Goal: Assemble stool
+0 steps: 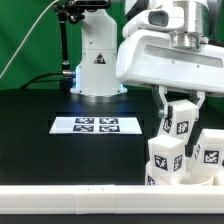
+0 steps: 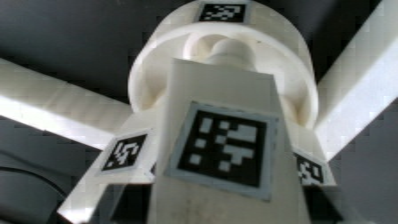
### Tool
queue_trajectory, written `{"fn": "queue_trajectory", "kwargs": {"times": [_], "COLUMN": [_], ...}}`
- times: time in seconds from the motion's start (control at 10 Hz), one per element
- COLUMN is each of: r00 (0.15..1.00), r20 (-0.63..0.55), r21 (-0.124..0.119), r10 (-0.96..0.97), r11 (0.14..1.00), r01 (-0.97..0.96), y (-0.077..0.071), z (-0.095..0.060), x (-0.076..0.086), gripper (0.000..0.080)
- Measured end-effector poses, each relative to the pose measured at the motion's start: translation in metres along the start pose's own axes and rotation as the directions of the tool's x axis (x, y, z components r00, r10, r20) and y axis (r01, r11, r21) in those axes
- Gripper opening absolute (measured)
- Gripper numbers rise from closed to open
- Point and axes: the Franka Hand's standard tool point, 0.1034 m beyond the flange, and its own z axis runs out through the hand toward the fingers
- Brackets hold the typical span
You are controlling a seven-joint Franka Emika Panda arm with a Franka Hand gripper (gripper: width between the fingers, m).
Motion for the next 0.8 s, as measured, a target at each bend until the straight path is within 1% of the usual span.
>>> {"fn": "queue_trajectory", "kwargs": {"times": [0.3, 0.7, 0.8], "r00": [1.000, 1.000, 1.000], "r20": [0.001, -0.001, -0.017], "r21": [-0.005, -0.006, -0.009], "r10": [-0.004, -0.003, -0.004], "r11": [1.000, 1.000, 1.000], "r01": [0.004, 0.003, 0.004], "y": [0.0050, 0.0054, 0.0055], "z": [0.0032, 0.0035, 0.0044], "x": [-0.0030, -0.0031, -0.0042], "gripper": [0.0327, 0.0327, 0.0327]}}
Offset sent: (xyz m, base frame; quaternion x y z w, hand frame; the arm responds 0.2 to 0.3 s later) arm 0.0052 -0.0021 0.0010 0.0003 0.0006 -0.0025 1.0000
